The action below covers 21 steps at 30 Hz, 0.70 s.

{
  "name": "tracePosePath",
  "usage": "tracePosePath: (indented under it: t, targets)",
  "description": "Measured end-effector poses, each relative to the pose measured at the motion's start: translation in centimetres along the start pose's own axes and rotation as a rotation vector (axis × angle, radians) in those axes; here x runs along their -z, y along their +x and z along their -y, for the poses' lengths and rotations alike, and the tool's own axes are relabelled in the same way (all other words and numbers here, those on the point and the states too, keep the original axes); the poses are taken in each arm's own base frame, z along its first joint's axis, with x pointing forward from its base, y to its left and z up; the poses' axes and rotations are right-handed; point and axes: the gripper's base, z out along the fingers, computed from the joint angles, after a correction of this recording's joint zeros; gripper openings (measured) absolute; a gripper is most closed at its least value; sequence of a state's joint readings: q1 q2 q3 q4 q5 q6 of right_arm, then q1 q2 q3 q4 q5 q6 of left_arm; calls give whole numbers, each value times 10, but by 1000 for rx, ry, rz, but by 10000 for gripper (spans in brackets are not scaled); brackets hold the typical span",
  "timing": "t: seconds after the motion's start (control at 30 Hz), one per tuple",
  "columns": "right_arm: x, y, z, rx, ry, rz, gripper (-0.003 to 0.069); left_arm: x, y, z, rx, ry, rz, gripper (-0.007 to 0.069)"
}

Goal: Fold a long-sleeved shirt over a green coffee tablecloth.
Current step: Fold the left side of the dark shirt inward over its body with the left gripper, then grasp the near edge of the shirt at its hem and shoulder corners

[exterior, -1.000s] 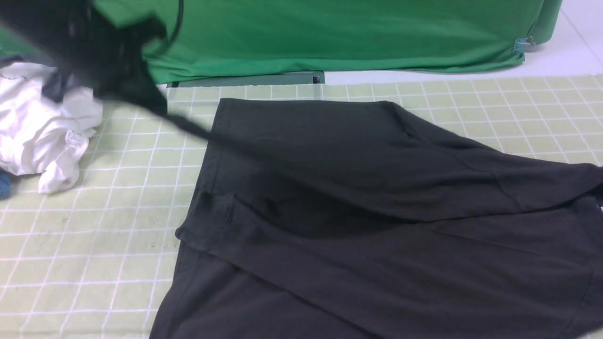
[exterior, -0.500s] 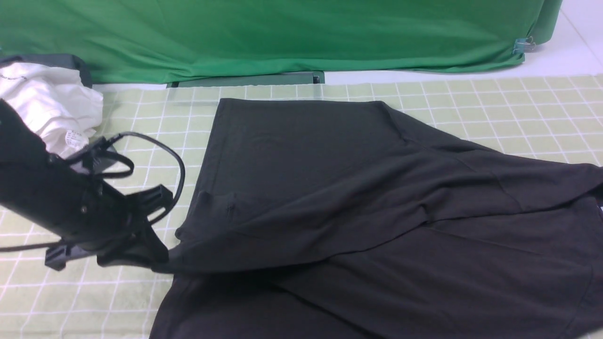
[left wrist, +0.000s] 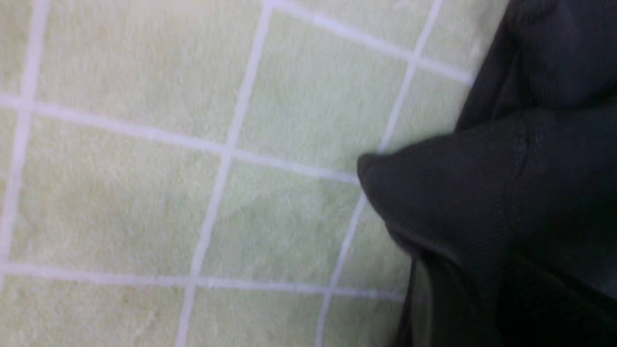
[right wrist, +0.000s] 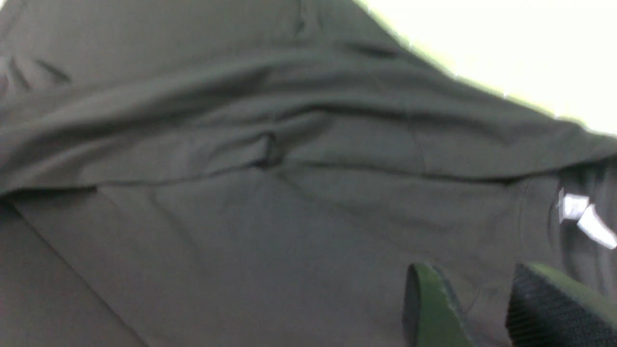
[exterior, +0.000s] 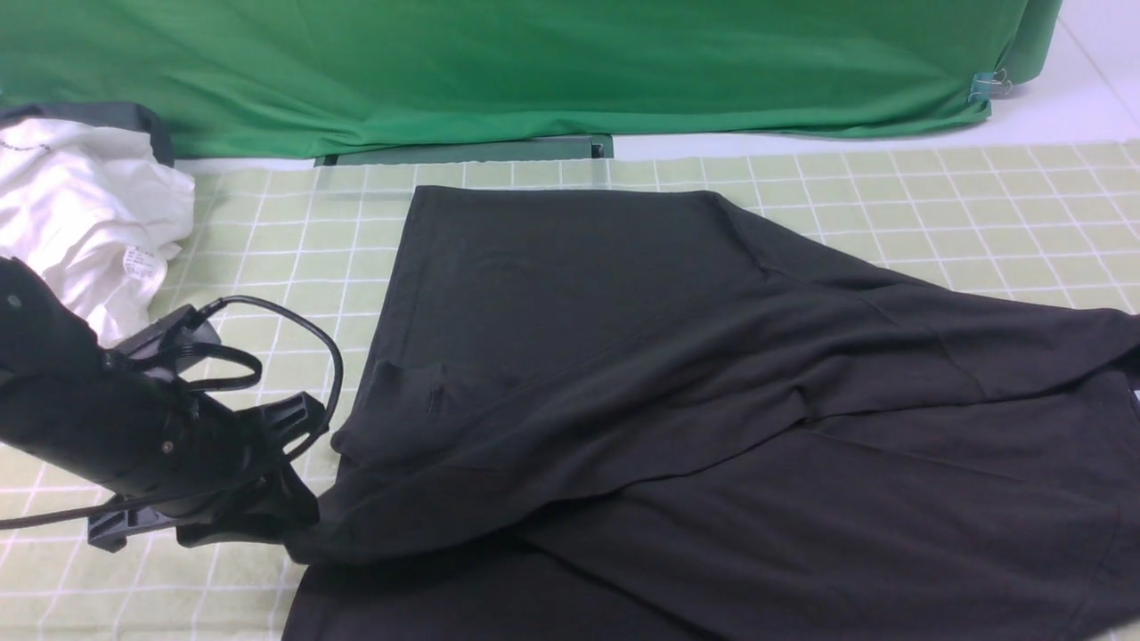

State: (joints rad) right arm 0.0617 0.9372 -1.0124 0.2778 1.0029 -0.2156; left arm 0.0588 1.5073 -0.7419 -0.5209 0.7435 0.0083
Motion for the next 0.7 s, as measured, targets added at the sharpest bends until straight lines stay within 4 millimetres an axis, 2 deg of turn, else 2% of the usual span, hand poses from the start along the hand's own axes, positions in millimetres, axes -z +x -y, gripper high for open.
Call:
tracePosePath:
  t: [0.17,0.37,0.5,0.57,0.7]
  targets:
    - [-35,-7,6,-24,-24,-137,240,6,-9,2,-48,-22,39,388]
    - [-92,-13,16,-32,-44,-289,266,38,-39,24,-158,-24,144,527]
    - [-129,-18,22,18,-76,-331,302,58,-55,39,-179,12,222,551]
    - [-154,-23,25,45,-89,-371,331,69,-62,48,-183,43,266,552]
    - [-189,-32,29,93,-92,-415,397,75,-65,51,-186,56,285,554]
